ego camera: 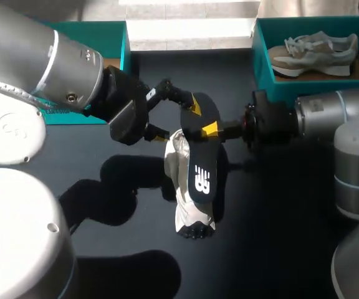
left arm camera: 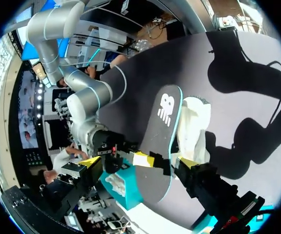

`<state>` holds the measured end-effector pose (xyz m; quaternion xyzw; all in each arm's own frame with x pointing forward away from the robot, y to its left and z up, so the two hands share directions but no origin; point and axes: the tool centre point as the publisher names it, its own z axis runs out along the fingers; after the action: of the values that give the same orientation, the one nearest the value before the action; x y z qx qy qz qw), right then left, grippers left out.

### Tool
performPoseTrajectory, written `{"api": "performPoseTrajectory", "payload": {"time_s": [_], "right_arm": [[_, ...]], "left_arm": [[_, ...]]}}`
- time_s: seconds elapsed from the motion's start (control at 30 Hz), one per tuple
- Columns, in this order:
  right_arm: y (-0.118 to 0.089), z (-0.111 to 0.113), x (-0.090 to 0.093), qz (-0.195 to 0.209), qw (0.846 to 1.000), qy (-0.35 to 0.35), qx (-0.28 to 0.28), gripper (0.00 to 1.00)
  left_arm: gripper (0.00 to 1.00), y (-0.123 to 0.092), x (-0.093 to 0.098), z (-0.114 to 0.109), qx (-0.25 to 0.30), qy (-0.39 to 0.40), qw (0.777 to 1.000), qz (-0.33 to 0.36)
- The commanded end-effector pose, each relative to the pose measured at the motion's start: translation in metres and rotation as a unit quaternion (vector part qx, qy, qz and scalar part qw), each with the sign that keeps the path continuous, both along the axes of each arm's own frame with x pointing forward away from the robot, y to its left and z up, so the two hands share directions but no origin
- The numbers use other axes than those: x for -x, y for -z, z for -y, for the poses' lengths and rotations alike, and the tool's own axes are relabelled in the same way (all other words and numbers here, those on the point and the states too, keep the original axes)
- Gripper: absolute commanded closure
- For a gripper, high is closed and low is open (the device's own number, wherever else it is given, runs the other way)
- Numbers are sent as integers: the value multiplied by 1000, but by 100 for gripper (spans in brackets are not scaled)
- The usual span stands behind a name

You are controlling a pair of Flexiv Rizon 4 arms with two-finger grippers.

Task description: Take the shoe out of the shoebox, open the shoe tongue, remove and reinsert the insole, then place the shoe into the shoebox

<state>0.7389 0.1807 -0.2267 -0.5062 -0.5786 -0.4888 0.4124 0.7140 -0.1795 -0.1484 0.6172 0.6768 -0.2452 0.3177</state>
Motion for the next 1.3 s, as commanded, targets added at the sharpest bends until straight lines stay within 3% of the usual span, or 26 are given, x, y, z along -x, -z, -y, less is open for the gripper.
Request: {"api": "performPoseTrajectory", "payload": {"time_s": [0.03,0.23,0.47,0.83,1.3], "right_arm": [[-1,-1,-1,-2,1000,0,3,100],[-1,0,-1,-4,1000,-4,4,100],[0,-1,0,-5,1000,-6,3,100],[0,-1,-1,-3,1000,-9,4,100],[-1,1,0,0,1000,-9,5,100]], "left_arm": [[0,3,-12,11,-282,32,959,-4],[0,6,-14,10,-313,35,949,4],[0,-6,-22,18,-309,30,951,8],[0,-5,-28,24,-333,23,943,-4],[0,-2,-16,19,-331,1,943,-9]]}}
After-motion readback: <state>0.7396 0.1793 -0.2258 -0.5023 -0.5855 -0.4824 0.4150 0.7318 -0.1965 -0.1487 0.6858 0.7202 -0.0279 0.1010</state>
